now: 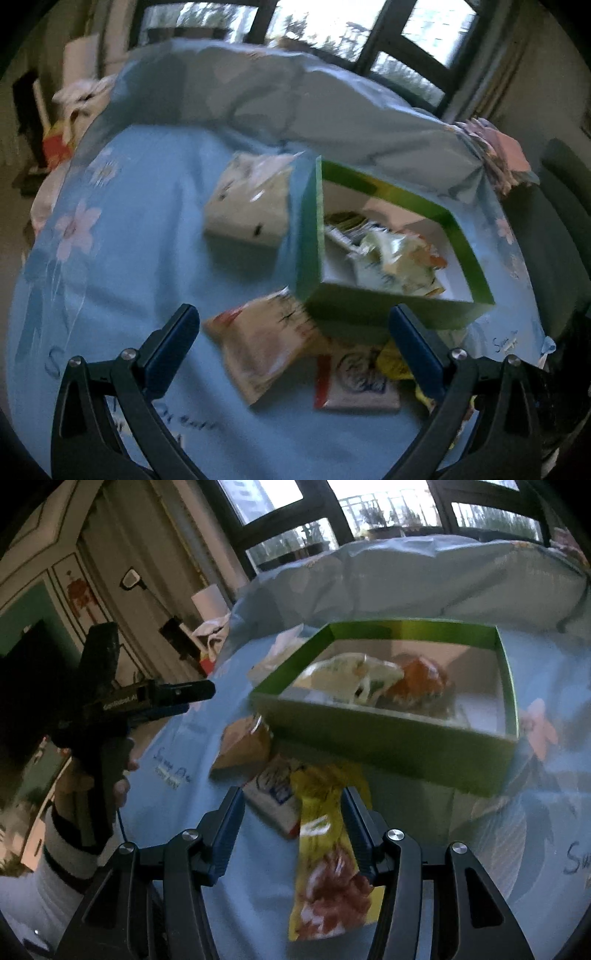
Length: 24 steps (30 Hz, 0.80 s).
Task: Organize snacks
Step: 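Move the left tool toward the white rice-cracker bag beside the box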
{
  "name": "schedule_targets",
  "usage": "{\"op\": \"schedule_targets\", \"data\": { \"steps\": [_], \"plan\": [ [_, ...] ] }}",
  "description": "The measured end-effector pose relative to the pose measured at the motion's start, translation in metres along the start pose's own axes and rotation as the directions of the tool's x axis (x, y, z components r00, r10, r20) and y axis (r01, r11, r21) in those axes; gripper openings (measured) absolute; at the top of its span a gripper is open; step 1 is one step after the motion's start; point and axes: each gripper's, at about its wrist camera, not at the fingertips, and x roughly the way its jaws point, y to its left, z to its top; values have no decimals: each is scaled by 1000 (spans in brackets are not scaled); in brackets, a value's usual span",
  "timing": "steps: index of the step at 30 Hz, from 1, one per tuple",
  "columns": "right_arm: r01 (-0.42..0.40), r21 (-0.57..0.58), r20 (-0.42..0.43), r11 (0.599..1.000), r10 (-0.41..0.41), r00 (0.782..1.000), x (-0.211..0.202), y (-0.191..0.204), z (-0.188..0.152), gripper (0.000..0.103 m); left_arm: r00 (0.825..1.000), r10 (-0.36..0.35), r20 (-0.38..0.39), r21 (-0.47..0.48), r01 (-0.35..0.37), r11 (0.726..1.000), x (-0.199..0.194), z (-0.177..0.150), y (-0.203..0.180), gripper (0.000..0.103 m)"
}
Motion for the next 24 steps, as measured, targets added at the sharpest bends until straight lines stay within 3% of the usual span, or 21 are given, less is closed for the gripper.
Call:
{"op": "schedule_targets", "data": {
  "steps": [8, 13, 24],
  "plan": [
    [-38, -67, -37, 997, 35, 999, 21, 26, -4, 55, 991, -116, -67, -215, 99, 972, 3, -24, 38, 103],
    [-39, -125, -26, 991, 36, 999, 35, 45, 1, 55, 989, -125, -76, -251, 102, 963, 4, -24, 44, 103],
    [17, -271, -103, 962, -47, 994, 95, 64, 32, 55, 978, -174, -115, -320, 129, 938, 21, -27, 48, 103]
  ]
}}
